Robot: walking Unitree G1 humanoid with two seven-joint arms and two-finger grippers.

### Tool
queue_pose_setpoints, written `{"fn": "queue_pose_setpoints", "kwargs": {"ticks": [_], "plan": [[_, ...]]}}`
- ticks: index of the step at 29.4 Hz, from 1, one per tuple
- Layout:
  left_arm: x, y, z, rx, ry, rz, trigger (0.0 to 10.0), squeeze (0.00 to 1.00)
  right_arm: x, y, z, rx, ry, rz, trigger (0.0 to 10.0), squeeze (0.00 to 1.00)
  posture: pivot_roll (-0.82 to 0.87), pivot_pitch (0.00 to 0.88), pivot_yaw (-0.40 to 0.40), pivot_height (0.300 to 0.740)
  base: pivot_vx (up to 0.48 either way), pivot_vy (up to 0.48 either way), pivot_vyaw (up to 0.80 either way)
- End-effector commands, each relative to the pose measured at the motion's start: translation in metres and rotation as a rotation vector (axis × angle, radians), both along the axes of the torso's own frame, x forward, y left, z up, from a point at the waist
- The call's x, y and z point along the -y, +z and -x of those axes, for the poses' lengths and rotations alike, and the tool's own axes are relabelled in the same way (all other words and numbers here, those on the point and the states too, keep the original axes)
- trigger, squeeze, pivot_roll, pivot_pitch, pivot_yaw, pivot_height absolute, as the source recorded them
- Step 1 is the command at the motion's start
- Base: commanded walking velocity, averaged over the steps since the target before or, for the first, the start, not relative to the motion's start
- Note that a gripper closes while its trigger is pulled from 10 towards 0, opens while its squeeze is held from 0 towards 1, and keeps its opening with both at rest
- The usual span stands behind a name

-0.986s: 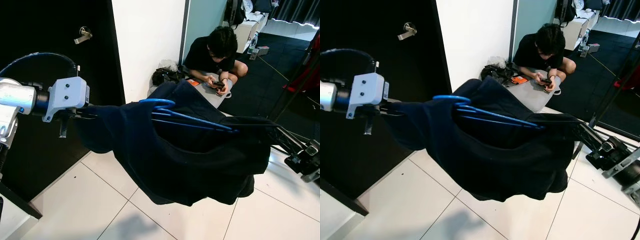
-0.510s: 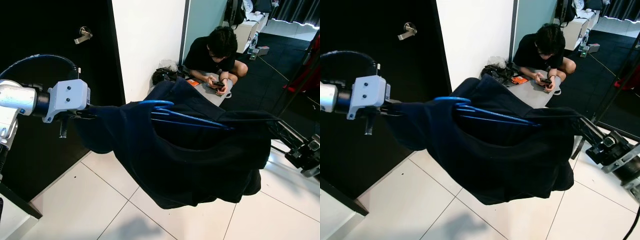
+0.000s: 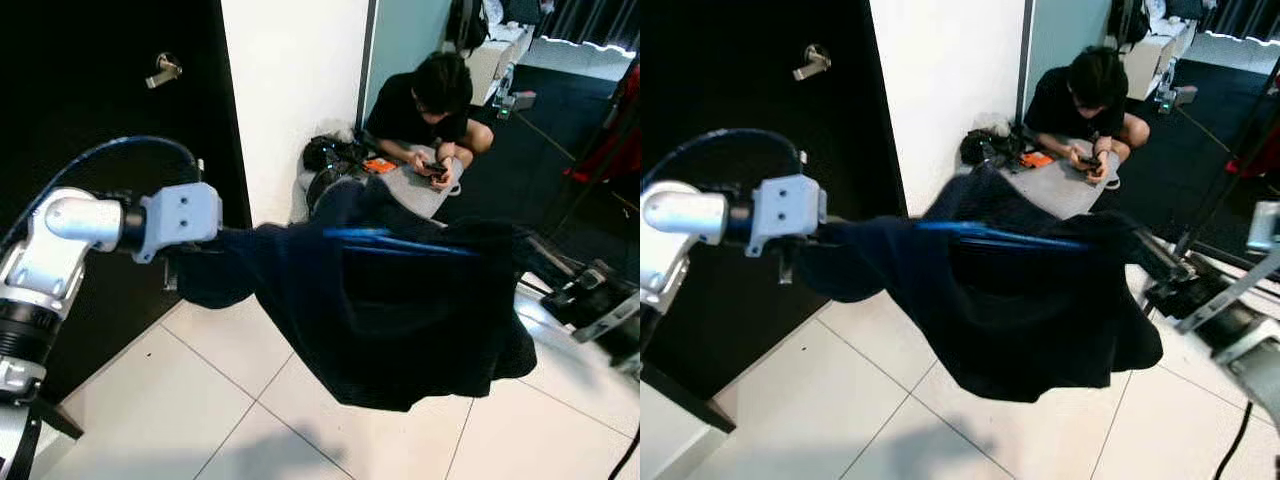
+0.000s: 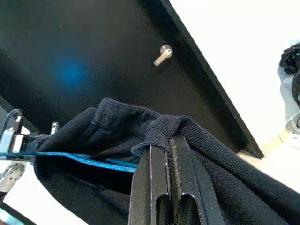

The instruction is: Hang hanger

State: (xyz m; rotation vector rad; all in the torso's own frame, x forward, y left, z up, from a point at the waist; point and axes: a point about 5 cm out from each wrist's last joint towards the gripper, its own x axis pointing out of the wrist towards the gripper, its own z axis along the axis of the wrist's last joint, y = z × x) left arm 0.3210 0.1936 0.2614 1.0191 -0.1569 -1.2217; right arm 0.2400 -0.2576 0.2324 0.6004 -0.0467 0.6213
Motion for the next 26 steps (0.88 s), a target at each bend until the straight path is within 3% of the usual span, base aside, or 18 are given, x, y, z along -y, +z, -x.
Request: {"fn": "queue_pose_setpoints", "kwargs": {"ticks": [1, 3, 5, 6, 8, 12, 16, 22, 26], "plan": [[0.000, 0.004, 0.009, -0.019, -0.075, -0.022, 10.0, 0.00, -0.004, 0.001, 0.001, -0.002, 0.034, 0.026, 0.0, 0.00, 0.04, 0.044, 0.010, 0.740, 0.000, 0.000, 0.00], [-0.002, 0.004, 0.014, -0.063, -0.107, -0.033, 10.0, 0.00, -0.003, 0.001, 0.002, -0.014, 0.047, 0.040, 0.0, 0.00, 0.04, 0.045, 0.011, 0.740, 0.000, 0.000, 0.00], [-0.004, 0.001, 0.026, -0.166, -0.176, -0.072, 10.0, 0.00, 0.000, 0.000, 0.005, -0.033, 0.078, 0.075, 0.0, 0.00, 0.04, 0.045, 0.008, 0.740, 0.000, 0.000, 0.00], [-0.004, 0.001, 0.026, -0.166, -0.176, -0.072, 10.0, 0.00, 0.000, 0.000, 0.005, -0.033, 0.078, 0.075, 0.0, 0.00, 0.04, 0.045, 0.008, 0.740, 0.000, 0.000, 0.00], [-0.002, -0.006, 0.039, -0.264, -0.250, -0.140, 10.0, 0.00, 0.007, 0.005, 0.007, -0.033, 0.106, 0.104, 0.0, 0.00, 0.04, 0.044, 0.010, 0.740, 0.000, 0.000, 0.00], [0.006, -0.013, 0.042, -0.271, -0.292, -0.175, 10.0, 0.00, 0.007, 0.012, 0.007, -0.017, 0.143, 0.117, 0.0, 0.00, 0.04, 0.043, 0.011, 0.740, 0.000, 0.000, 0.00], [0.021, -0.023, 0.041, -0.231, -0.330, -0.203, 10.0, 0.00, -0.003, 0.017, 0.009, -0.010, 0.248, 0.138, 0.0, 0.00, 0.03, 0.041, 0.016, 0.740, 0.000, 0.000, 0.00], [0.025, -0.025, 0.042, -0.227, -0.339, -0.205, 10.0, 0.00, -0.007, 0.018, 0.012, -0.021, 0.326, 0.167, 0.0, 0.00, 0.03, 0.042, 0.020, 0.740, 0.000, 0.000, 0.00], [0.016, -0.022, 0.029, -0.145, -0.241, -0.231, 10.0, 0.00, -0.006, 0.019, 0.014, -0.047, 0.381, 0.210, 0.0, 0.00, 0.03, 0.043, 0.020, 0.740, 0.000, 0.000, 0.00]]}}
